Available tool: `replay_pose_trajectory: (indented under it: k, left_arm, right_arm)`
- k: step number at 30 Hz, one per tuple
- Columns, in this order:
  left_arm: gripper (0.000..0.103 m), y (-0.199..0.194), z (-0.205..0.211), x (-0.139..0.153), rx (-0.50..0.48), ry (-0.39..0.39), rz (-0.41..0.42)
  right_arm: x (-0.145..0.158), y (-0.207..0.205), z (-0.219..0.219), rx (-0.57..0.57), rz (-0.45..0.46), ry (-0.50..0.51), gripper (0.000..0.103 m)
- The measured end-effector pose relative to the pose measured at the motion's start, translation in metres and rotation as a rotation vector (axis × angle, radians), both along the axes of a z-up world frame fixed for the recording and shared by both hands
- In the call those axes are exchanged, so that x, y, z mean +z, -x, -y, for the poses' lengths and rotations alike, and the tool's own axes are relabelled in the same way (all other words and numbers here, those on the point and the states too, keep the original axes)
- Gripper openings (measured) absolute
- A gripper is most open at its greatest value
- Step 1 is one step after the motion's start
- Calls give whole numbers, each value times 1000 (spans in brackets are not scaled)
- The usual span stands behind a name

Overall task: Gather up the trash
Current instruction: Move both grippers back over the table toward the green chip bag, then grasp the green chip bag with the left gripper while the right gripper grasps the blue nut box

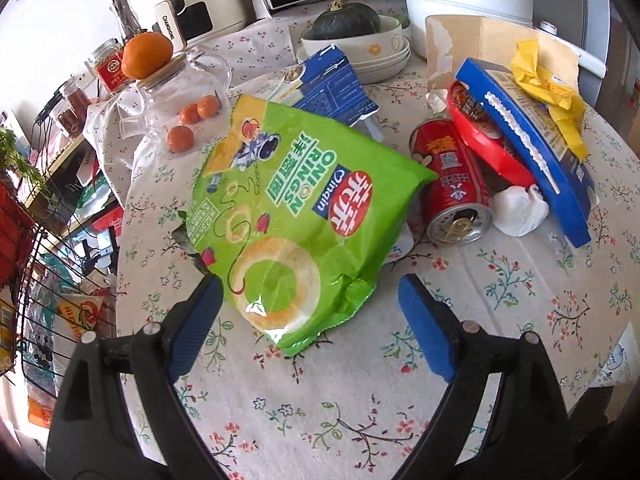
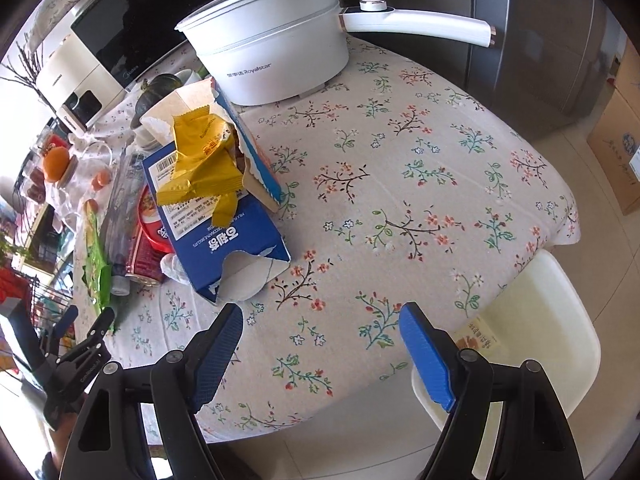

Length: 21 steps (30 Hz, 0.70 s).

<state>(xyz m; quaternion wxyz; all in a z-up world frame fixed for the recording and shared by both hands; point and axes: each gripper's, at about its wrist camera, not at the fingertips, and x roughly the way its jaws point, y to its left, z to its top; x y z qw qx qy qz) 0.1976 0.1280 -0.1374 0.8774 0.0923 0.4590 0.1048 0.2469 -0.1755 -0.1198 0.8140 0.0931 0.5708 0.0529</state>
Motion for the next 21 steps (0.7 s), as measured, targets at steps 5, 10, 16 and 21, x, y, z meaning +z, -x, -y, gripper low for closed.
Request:
replay_pose_trajectory:
  k: [5, 10, 16, 21]
  left_arm:
    - [80, -4, -4, -3, -8, -20, 5]
    - [46, -7, -5, -7, -18, -19, -26]
    - [28, -3, -17, 4, 13, 10, 2]
    - [21, 3, -28, 13, 25, 37, 34]
  right_arm:
    - [-7, -5, -26, 45, 7, 45, 82]
    - [-10, -4, -56, 121, 42, 126, 82]
    - [-18, -3, -92, 203, 77, 214, 82]
    - [-28, -5, -117, 241, 89, 262, 82]
